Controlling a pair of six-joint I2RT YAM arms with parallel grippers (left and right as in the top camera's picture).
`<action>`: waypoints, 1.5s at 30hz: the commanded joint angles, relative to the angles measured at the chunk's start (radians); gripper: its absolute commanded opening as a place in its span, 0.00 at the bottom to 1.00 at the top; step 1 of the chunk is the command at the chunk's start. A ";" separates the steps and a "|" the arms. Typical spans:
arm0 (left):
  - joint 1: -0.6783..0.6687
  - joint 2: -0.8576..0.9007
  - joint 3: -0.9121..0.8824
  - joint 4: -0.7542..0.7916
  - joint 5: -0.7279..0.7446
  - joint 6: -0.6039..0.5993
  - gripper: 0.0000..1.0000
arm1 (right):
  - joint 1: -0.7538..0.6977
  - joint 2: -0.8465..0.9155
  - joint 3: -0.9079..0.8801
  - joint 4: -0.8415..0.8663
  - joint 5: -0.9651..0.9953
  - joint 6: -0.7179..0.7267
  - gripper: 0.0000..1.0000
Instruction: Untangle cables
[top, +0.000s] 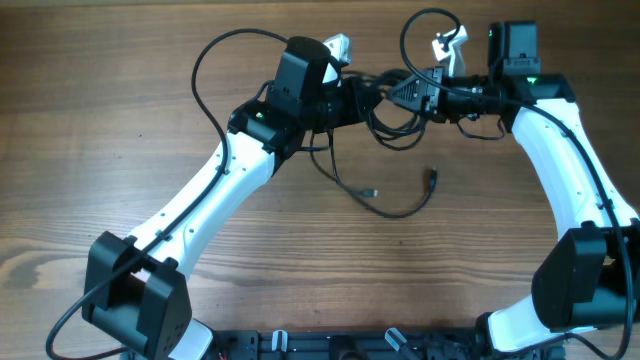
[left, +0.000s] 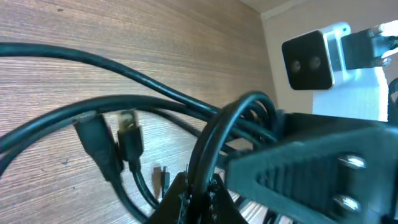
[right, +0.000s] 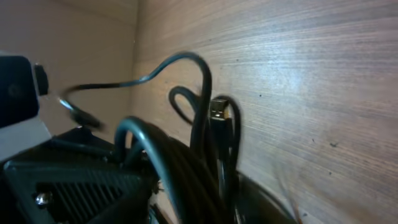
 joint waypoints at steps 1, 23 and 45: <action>0.018 -0.033 0.002 0.009 0.025 -0.039 0.04 | 0.006 -0.014 0.008 -0.008 0.115 0.024 0.75; 0.371 -0.075 0.002 0.190 0.693 -0.777 0.04 | -0.058 -0.018 0.008 0.076 -0.376 -0.220 0.99; 0.343 -0.075 0.002 0.190 0.544 -0.926 0.04 | 0.094 -0.061 0.008 0.344 0.189 0.274 0.04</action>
